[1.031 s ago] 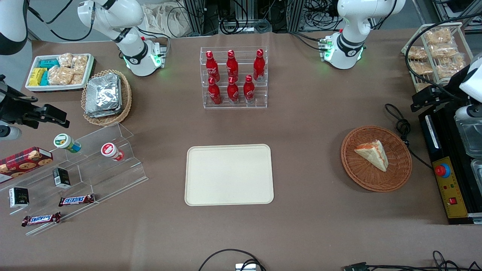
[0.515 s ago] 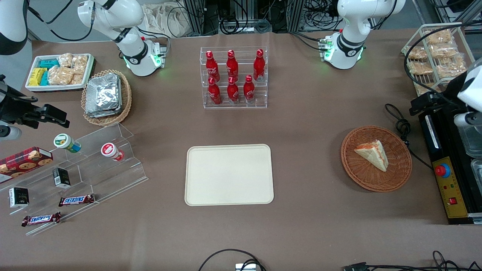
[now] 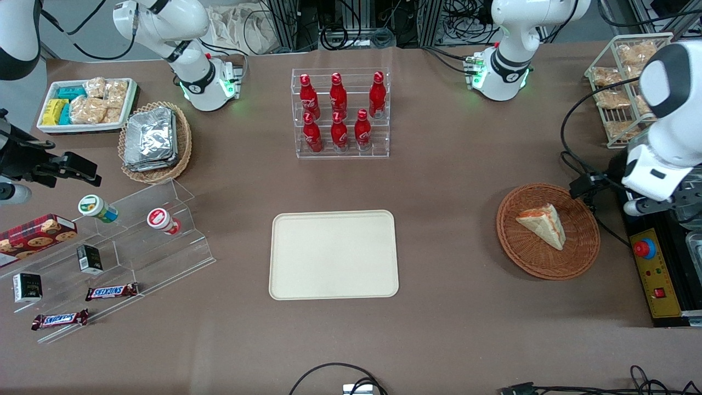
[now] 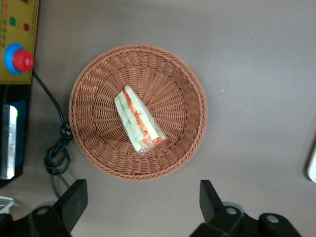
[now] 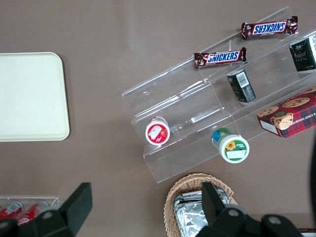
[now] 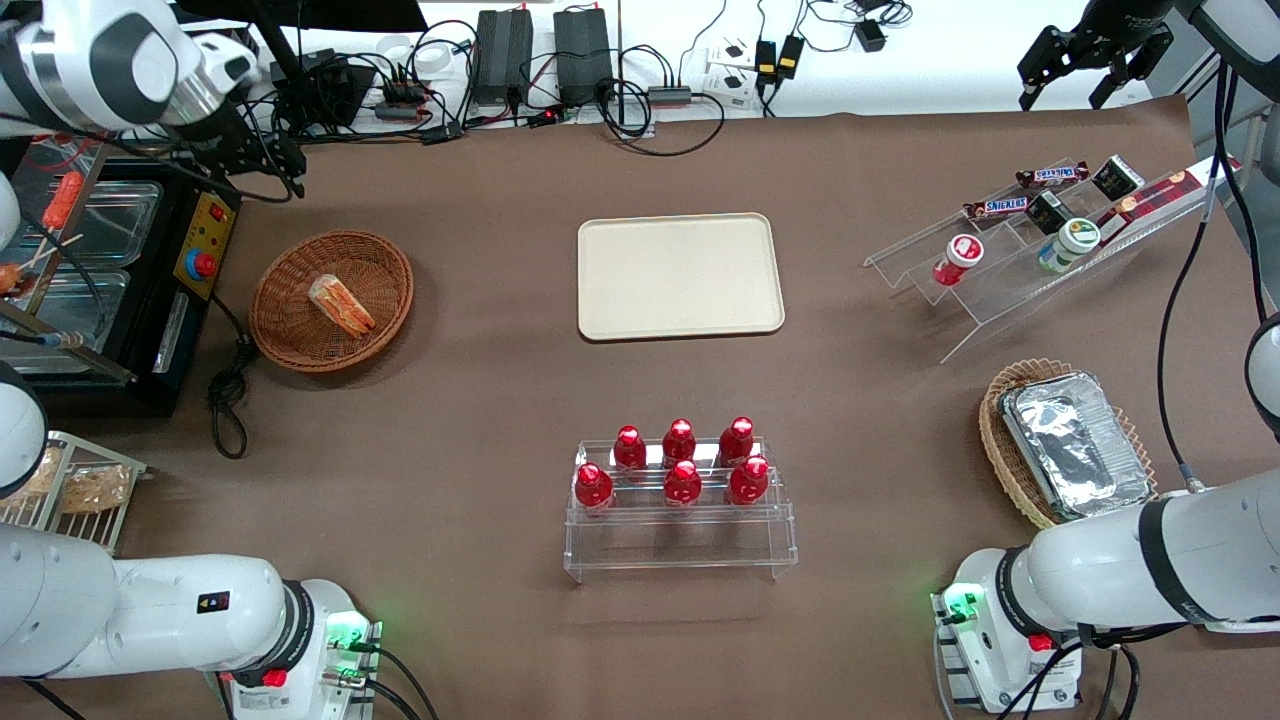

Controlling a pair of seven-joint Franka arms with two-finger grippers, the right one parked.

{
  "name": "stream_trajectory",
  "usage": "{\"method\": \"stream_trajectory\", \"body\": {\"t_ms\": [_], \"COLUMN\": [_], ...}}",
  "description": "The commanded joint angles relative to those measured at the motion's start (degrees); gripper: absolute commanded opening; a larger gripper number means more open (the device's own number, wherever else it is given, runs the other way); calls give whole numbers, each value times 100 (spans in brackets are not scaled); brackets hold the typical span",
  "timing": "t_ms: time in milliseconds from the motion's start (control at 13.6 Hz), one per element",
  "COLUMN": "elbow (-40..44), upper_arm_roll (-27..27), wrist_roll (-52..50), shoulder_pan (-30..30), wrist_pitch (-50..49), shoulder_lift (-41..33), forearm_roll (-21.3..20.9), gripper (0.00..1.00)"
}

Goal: Place sandwich from basket to tray
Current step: 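Move the left gripper over the sandwich in the wicker basket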

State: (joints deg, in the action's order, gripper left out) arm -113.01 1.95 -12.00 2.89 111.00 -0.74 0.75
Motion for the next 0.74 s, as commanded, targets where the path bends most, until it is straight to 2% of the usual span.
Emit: {"method": "stream_trajectory", "body": {"t_ms": [0,663], "elbow": [-906,-2004], "upper_arm_roll": [16,16], "wrist_roll": [-494,-1717], "shoulder_pan": [54,54], "wrist_pitch": [650,2327], "shoulder_lift": [-454,-199], "forearm_roll": [-49,-49], "gripper": [100,100]}}
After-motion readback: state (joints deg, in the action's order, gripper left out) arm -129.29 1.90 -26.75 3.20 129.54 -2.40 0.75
